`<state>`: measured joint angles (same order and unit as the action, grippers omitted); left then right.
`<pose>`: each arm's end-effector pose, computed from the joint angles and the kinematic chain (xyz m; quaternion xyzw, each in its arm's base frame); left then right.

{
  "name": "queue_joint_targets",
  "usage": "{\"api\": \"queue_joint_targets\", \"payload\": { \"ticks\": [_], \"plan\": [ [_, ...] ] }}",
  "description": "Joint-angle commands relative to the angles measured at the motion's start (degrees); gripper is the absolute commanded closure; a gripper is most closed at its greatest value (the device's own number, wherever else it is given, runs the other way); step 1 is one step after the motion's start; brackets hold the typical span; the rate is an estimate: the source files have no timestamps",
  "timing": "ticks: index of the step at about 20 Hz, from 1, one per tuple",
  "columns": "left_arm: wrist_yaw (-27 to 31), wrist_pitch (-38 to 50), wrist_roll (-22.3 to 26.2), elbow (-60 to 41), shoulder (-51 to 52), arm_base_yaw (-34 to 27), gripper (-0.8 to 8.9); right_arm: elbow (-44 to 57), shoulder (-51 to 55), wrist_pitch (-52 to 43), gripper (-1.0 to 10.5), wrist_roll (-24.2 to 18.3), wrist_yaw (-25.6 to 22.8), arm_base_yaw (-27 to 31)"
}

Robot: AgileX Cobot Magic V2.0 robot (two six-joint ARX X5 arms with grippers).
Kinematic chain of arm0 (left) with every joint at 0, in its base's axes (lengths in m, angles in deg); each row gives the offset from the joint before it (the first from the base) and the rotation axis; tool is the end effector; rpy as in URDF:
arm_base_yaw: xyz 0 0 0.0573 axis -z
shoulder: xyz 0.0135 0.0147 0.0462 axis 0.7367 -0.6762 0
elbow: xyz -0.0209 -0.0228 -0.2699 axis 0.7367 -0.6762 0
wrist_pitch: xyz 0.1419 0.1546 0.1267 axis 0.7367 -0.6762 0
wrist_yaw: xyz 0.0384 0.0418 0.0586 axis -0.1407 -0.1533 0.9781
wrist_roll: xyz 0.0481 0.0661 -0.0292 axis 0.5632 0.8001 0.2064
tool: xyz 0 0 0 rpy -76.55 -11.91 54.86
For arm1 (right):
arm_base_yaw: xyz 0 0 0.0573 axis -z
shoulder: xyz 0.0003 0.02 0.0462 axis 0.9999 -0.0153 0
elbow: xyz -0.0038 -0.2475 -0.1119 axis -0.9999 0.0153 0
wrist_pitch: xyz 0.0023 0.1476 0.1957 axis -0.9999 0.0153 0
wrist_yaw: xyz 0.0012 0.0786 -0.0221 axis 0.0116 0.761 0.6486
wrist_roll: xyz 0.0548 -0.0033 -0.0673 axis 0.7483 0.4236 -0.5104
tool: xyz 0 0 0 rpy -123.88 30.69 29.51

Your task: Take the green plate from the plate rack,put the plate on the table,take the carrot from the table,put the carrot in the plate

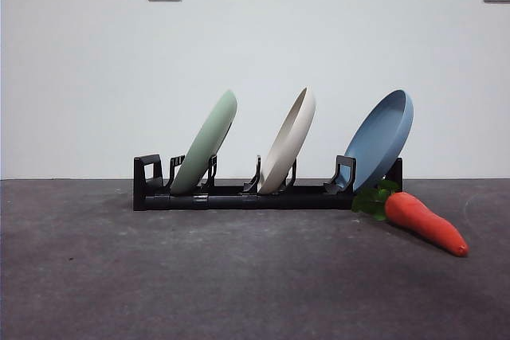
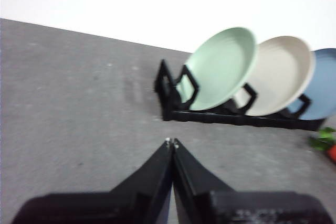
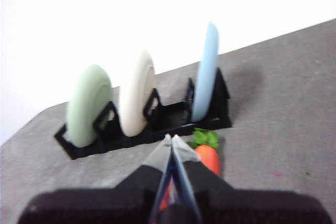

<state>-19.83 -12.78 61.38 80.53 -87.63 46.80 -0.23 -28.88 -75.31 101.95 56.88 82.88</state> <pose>0.1116 -0.0150 0.2039 -0.1256 0.0800 -0.0949 0.9843 0.1113 0.0238 0.2189 0.1650 0.0470 0.1265 0.9770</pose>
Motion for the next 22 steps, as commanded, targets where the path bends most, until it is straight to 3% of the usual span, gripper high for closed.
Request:
{"api": "queue_joint_targets", "payload": {
  "ticks": [1, 5, 13, 19, 22],
  "plan": [
    [-3.28, -1.73, 0.11, 4.07, -2.34, -0.2, 8.2, -4.83, -3.5, 3.43, 9.6, -0.11, 1.7, 0.11],
    [-7.41, -6.6, 1.2, 10.47, -6.6, -0.2, 8.21, -12.98, -9.77, 11.78, 9.6, -4.76, 6.01, 0.11],
    [-19.32, -19.67, 9.7, 22.99, -14.86, -0.2, 8.21, -29.53, -22.77, 31.23, 9.6, -17.53, 13.92, 0.11],
    [-25.0, -28.63, 15.91, 29.2, -19.43, -0.17, 8.21, -36.48, -29.35, 42.49, 9.6, -23.43, 18.18, 0.11],
    [-25.42, -31.04, 16.85, 30.73, -21.44, -0.15, 8.16, -37.11, -31.32, 44.72, 9.4, -24.13, 18.1, 0.07]
  ]
}}
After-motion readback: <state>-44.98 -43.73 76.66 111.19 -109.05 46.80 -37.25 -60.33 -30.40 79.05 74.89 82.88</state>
